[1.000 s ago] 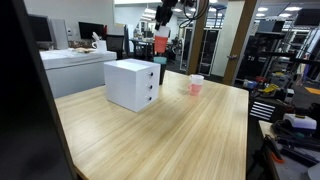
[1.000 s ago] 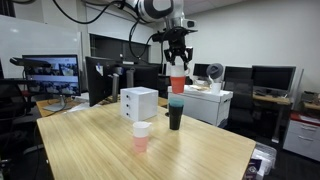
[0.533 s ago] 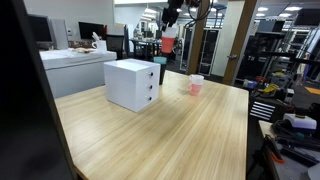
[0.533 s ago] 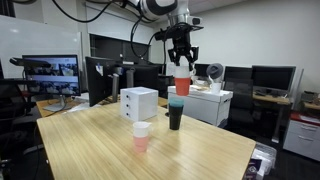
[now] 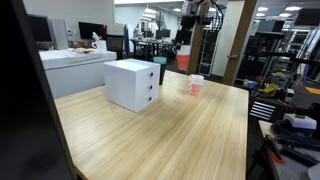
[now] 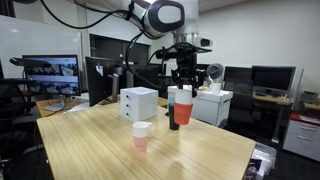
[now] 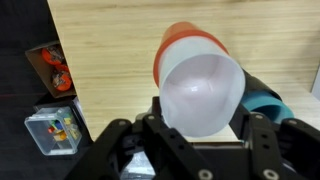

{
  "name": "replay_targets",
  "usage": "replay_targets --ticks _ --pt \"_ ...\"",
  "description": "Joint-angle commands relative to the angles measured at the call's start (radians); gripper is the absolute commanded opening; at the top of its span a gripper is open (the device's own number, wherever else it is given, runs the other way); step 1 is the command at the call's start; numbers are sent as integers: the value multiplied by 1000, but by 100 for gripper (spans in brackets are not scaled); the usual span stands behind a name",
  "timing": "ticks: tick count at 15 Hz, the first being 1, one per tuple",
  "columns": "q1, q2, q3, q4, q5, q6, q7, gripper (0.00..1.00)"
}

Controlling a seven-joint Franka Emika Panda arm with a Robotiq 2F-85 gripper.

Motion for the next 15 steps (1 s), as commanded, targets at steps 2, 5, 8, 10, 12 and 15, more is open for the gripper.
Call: replay_targets --ticks 2,5,8,10,12,15 --pt "-28 -48 14 -145 -25 77 27 39" --pt "-33 -58 17 -213 -18 123 25 39" --pt "-33 -76 17 -271 -19 144 17 39" --pt "-33 -84 14 -310 -20 161 17 39" --pt "-33 -92 13 -341 -20 181 15 39" --pt "-29 -111 12 -386 -24 230 11 39"
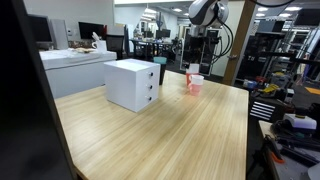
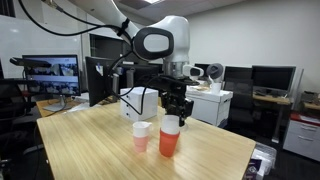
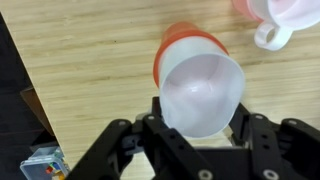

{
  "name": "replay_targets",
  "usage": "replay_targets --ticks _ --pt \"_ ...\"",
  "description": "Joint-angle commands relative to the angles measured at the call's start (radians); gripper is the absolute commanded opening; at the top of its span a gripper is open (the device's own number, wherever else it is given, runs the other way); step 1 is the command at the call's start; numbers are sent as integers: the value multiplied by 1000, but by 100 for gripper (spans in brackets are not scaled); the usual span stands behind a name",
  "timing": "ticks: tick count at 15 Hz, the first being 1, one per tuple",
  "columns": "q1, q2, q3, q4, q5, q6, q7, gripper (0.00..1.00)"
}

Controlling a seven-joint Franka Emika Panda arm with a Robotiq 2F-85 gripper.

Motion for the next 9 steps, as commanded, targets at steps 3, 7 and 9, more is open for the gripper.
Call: replay_targets --ticks 3,7,9 --pt "-6 -83 13 -106 -20 85 3 39" --pt "-1 -119 10 -146 -27 97 -6 92" --pt "2 -132 8 -166 -34 104 -8 100"
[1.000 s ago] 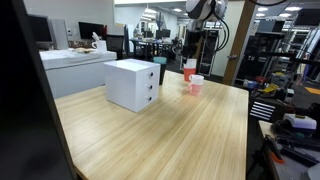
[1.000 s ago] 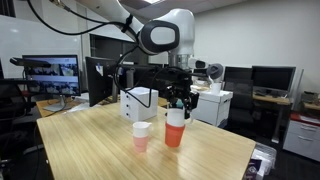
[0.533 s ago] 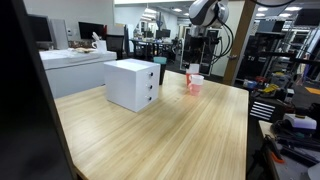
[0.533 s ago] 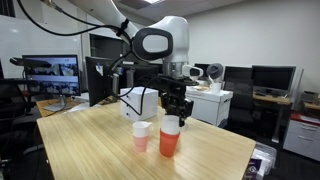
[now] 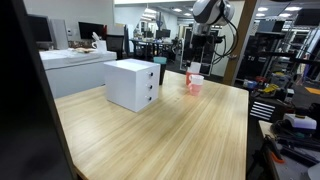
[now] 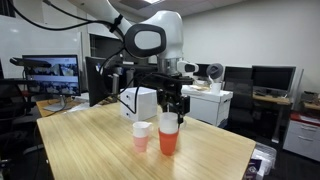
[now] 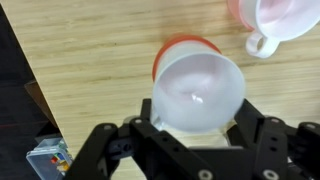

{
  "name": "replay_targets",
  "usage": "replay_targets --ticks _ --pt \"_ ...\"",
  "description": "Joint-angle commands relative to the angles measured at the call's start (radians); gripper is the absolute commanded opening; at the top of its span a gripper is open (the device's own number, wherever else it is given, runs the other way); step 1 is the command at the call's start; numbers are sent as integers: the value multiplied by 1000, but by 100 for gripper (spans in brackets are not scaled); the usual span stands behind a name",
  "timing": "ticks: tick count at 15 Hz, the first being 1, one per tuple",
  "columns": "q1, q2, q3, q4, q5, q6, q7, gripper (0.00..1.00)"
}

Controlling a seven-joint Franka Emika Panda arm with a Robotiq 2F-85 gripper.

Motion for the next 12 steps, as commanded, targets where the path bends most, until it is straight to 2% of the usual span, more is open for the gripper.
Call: replay_targets --ticks 1,12 --pt "-1 -58 5 -74 -30 36 -7 100" --pt "4 -68 -10 -138 -74 105 21 100"
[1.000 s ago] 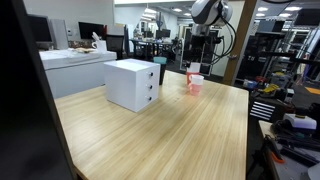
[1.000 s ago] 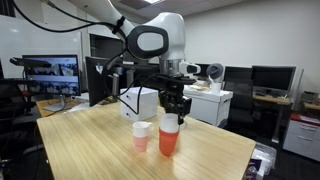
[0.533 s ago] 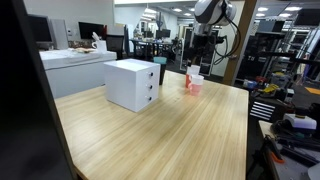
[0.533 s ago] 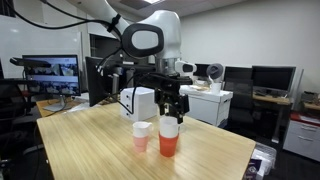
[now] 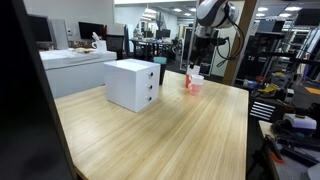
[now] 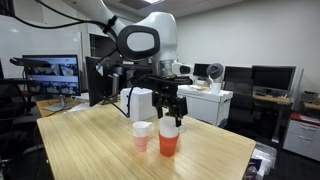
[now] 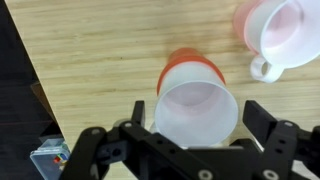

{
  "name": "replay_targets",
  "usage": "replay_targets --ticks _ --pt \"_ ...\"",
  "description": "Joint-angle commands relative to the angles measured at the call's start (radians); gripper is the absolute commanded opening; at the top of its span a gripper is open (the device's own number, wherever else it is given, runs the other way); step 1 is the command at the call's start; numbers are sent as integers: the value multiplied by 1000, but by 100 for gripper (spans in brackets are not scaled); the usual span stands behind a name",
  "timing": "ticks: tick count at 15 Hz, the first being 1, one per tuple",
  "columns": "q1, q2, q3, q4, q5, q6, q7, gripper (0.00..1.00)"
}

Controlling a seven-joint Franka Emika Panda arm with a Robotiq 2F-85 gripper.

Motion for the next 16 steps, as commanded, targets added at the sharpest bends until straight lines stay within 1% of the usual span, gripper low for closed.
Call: replay_targets --ticks 1,8,15,16 --pt "2 -23 -4 -53 -25 57 23 100" --pt "8 0 5 -63 -12 107 56 100" --pt "11 16 8 -67 -16 123 81 100" --pt "10 17 9 -67 -15 124 84 82"
